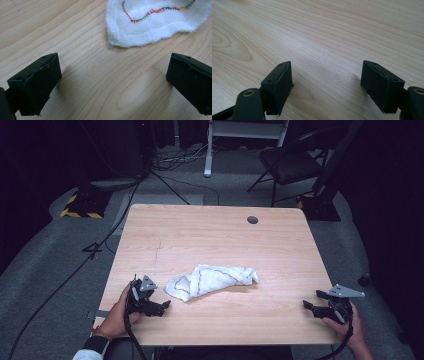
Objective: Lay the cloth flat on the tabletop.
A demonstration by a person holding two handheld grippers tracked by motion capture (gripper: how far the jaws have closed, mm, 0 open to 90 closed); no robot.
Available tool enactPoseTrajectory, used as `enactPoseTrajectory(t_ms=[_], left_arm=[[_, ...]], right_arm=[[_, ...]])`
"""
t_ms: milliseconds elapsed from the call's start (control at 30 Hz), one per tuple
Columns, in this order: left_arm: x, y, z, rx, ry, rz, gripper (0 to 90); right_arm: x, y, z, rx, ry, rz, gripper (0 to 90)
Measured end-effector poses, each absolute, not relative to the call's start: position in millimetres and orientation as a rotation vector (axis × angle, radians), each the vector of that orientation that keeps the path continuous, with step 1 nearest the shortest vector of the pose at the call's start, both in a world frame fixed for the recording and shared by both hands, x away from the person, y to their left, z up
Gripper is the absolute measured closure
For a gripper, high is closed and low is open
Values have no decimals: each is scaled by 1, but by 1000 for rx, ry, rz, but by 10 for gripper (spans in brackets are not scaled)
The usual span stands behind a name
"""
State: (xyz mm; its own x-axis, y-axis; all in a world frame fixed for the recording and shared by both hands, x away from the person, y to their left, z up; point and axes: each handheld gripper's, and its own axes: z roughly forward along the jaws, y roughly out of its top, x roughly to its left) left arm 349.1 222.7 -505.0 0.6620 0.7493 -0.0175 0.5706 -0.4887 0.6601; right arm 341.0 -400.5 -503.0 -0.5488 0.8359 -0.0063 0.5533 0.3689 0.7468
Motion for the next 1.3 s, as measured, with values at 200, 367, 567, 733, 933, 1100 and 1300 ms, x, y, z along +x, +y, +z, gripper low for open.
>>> enactPoseTrajectory(t_ms=[200,367,567,733,933,1100,1300], left_arm=[[353,219,-503,2233,992,365,44],[359,212,-496,2284,916,341,196],[371,195,-492,2304,859,324,195],[385,184,-485,2271,804,299,355],[399,176,-490,2277,798,253,466],[403,166,-490,2291,744,235,577],[401,155,-492,2296,713,205,636]], right_arm=[[345,-396,-500,1174,2265,999,272],[360,-370,-480,1072,2315,1055,302],[384,-320,-450,933,2377,1116,349],[413,-242,-438,790,2413,1192,404],[429,-204,-452,771,2483,1156,404],[435,-187,-470,757,2561,1085,483],[427,-191,-472,690,2633,1102,617]])
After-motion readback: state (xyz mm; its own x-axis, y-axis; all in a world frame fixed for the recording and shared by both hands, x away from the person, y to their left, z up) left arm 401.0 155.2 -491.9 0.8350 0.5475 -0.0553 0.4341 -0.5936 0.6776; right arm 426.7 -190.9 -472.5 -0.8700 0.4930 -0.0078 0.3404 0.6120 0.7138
